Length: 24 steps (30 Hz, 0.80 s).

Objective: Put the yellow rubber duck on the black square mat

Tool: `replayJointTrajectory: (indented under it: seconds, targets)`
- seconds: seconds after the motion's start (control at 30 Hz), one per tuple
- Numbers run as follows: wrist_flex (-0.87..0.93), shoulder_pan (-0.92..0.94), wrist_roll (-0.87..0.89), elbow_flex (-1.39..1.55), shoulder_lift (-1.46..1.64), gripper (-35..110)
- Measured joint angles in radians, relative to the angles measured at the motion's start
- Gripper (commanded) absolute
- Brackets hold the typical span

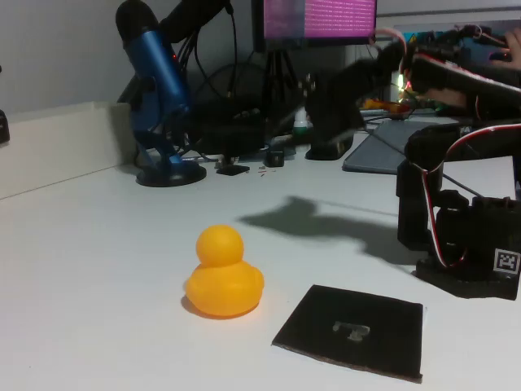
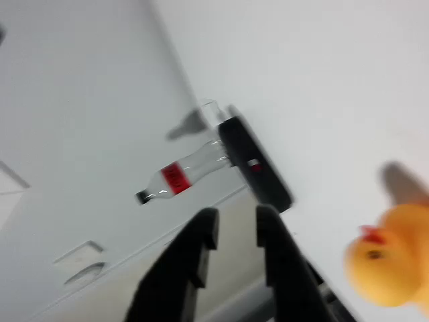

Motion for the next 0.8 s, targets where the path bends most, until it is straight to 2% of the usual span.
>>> replayJointTrajectory:
  seconds: [0.33,0.6,0.8]
  targets:
    - [0.000,0.000,0.000,-0.411,-0.354,7]
    - [0.005,0.000,0.000,-0.591,-0.589,7]
    - [0.097,0.000,0.000,-0.712,-0.753,7]
